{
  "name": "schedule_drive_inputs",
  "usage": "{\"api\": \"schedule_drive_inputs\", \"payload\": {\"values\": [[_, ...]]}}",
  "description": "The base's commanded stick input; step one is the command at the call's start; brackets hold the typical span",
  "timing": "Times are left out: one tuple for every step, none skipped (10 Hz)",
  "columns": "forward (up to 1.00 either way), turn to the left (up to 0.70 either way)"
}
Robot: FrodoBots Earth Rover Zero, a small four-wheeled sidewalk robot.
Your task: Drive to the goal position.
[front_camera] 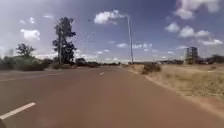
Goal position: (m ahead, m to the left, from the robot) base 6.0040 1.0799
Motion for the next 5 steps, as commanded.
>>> {"api": "schedule_drive_inputs", "payload": {"values": [[0.85,0.01],[0.85,0.01],[0.85,0.01],[0.85,0.01],[0.85,-0.19]]}}
